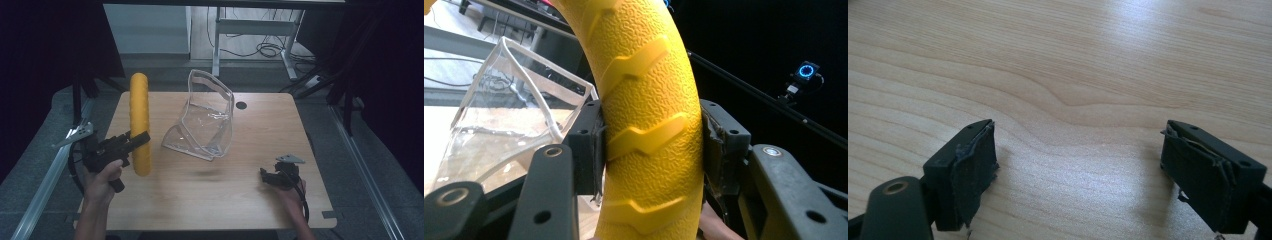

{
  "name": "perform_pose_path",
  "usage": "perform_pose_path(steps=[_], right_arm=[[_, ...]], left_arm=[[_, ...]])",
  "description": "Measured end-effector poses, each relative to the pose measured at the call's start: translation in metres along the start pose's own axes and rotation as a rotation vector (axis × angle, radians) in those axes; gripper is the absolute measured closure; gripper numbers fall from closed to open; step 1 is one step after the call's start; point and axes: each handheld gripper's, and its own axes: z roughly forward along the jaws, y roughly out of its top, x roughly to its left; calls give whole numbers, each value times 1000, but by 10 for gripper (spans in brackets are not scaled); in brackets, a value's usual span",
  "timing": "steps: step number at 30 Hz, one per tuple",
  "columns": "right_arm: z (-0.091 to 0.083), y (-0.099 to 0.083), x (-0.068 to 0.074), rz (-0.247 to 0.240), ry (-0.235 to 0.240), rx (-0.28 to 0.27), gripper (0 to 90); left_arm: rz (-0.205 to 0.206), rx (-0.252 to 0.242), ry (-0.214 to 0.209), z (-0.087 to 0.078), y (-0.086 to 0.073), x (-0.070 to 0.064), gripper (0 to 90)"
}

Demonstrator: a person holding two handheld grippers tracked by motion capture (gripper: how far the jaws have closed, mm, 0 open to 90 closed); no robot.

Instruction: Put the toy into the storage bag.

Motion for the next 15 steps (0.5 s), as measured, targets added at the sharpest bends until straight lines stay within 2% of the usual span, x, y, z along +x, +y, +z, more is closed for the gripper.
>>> perform_pose_path(steps=[4,9,15], right_arm=[[0,0,0,2,0,1,145],[0,0,0,3,0,1,145],[0,0,0,3,1,0,145]], left_arm=[[1,-23,3,6,0,-3,508],[24,-57,31,14,2,-9,509],[45,-72,34,27,5,-16,508]])
